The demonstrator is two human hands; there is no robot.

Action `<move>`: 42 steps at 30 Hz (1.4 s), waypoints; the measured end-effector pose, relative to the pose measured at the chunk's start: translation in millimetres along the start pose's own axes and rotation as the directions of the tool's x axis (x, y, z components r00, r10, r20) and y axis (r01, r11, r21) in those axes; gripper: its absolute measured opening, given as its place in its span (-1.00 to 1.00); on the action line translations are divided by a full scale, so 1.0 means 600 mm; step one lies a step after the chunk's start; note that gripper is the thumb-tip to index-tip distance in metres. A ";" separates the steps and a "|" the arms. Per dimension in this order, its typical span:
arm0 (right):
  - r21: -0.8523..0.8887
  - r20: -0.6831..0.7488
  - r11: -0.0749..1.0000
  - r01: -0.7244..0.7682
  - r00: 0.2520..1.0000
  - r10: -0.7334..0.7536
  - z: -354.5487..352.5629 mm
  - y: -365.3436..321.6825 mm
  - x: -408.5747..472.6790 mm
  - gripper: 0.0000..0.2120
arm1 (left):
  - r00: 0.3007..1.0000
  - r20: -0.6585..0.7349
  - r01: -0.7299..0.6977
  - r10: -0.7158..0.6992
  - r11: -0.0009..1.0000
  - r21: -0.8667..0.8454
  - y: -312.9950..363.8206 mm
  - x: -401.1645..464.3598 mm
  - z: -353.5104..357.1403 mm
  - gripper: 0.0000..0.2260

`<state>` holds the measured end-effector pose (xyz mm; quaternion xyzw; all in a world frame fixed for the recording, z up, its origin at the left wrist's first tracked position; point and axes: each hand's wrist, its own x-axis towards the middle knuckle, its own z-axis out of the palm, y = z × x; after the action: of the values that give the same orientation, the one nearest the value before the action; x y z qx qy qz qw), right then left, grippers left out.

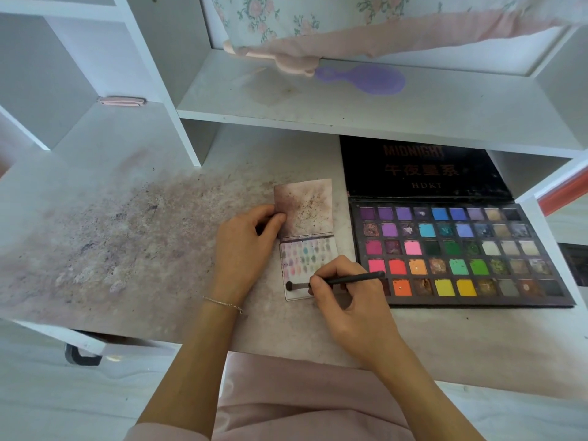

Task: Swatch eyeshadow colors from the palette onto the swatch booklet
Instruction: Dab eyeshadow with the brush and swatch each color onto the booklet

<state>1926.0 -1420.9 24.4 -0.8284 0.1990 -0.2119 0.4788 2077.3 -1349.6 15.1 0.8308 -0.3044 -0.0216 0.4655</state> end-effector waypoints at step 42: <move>-0.038 -0.389 0.998 -0.054 0.920 0.035 -0.113 0.050 -0.047 -0.78 | 0.999 -0.004 0.036 -0.036 0.998 -0.044 0.015 -0.018 0.019 -0.87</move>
<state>1861.9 -1467.9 23.9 -0.7765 0.3134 -0.3562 0.4146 2060.8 -1356.0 13.0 0.8259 -0.2875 -0.0345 0.4838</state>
